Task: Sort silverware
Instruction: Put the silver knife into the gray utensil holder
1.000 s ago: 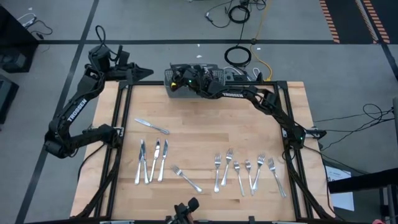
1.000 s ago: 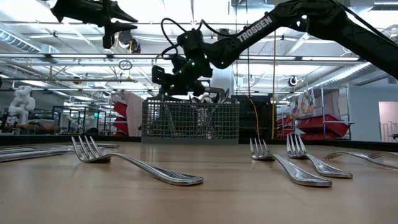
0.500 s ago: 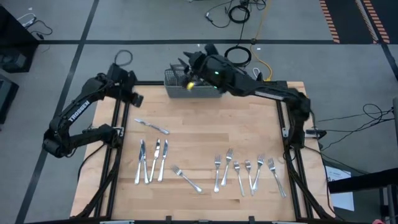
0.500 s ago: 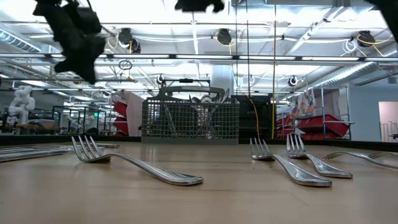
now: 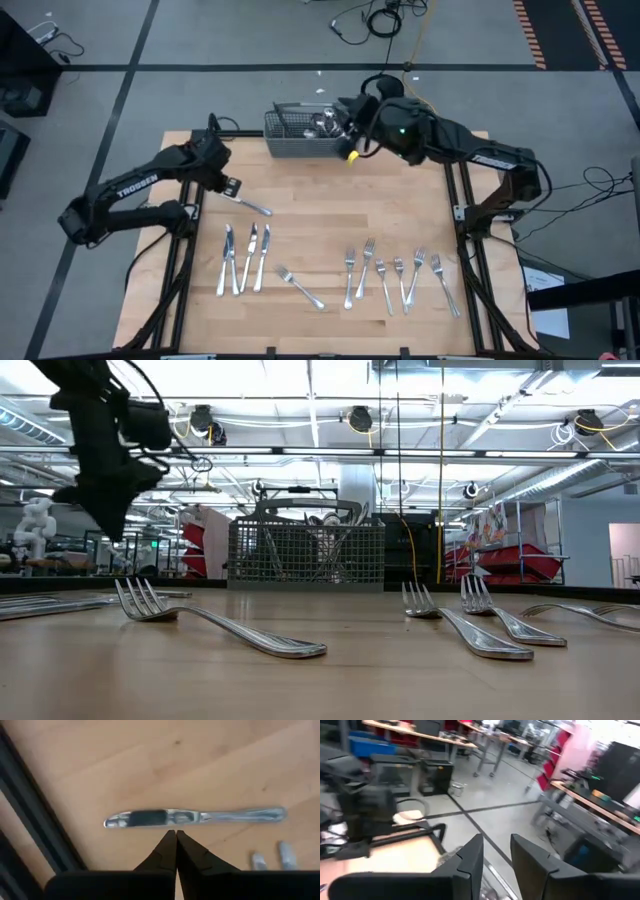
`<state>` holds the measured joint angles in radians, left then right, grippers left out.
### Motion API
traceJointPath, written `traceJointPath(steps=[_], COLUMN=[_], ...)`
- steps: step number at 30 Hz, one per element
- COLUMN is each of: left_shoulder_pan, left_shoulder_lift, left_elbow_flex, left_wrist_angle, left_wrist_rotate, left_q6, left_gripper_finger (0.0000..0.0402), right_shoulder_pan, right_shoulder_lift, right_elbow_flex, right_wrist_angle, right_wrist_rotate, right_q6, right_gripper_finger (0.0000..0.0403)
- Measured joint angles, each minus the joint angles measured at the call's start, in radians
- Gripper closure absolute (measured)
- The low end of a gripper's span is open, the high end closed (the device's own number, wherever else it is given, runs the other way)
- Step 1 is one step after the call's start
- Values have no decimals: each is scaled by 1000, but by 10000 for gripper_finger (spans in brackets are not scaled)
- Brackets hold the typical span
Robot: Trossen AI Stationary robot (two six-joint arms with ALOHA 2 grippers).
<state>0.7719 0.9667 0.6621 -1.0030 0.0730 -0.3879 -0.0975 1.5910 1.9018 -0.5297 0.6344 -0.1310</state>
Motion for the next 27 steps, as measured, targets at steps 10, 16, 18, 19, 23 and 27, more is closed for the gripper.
traceJointPath(steps=[10,16,18,19,23,27], left_shoulder_pan=[-200,-240,-247,-249,-257,-257], left_shoulder_lift=[0,0,0,0,0,0], left_elbow_flex=[-116,-208,-231,-243,-261,-256], left_wrist_angle=[92,99,111,123,178,185], left_wrist_rotate=[-233,-252,-268,-275,-300,-334], left_q6=[-270,-364,-394,-402,-419,-419], left_gripper_finger=[393,393,393,393,393,393], right_shoulder_pan=[83,103,103,105,112,116], right_shoulder_lift=[-17,-17,-17,-17,-16,-16], right_elbow_flex=[0,0,0,0,0,0], right_wrist_angle=[-52,-52,-52,-52,-52,-52], right_wrist_rotate=[49,44,46,48,47,44], right_q6=[3,-8,-7,-6,-9,-11], right_gripper_finger=[325,325,325,325,325,325])
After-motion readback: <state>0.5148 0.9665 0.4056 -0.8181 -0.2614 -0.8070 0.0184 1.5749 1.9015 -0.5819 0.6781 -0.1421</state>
